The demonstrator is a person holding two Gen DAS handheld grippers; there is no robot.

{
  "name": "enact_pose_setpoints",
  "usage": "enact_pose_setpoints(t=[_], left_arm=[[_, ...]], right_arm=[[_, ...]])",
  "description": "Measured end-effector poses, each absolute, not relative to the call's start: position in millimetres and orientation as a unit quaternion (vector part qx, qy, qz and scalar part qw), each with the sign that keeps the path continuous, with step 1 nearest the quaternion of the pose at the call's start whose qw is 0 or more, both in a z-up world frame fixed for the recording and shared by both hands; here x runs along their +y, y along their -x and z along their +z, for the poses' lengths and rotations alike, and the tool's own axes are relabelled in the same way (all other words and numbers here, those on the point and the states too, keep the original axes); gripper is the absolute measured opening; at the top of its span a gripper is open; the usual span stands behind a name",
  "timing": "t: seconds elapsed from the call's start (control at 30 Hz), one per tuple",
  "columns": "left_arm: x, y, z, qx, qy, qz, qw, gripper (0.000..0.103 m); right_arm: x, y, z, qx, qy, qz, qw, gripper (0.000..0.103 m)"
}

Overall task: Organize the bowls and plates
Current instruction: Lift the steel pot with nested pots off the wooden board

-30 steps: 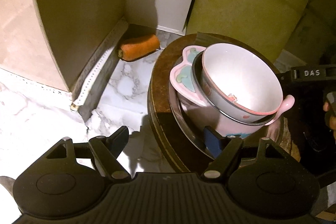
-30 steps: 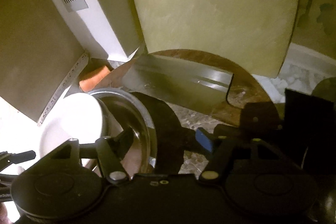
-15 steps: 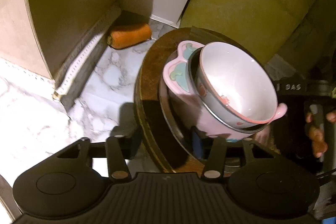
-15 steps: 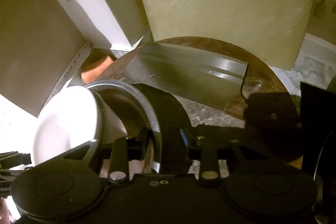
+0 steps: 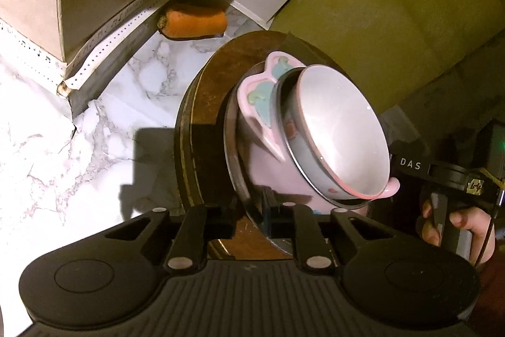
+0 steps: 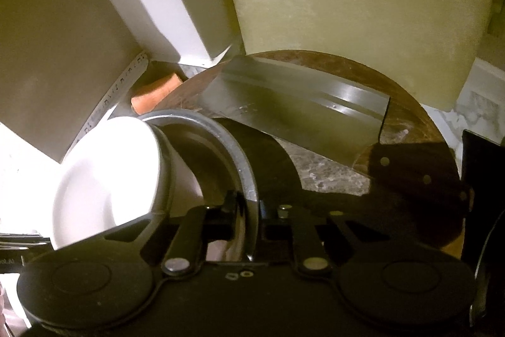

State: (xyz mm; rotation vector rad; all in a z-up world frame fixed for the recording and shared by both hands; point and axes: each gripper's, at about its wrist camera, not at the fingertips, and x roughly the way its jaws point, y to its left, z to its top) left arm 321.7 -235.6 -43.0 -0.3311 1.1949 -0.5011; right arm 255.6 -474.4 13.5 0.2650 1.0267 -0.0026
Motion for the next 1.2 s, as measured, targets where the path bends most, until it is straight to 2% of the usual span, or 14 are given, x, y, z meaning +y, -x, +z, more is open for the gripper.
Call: enact_pose_setpoints(t=[0.7,1.2], left_arm=[[-227.7,-304.3,-32.5,0.522,0.109,-0.216,0.818,0.012],[-183.1,-277.9,-2.4,0.491,0.116,-0.190,0.842,0.013]], right_arm=[[-446.3,-223.0,20.9,0.465,-0.086,-0.014,0.881,0.012],[-409.5,-206.1,41.6,0.439,-0.091,0.005,0.894,0.012]])
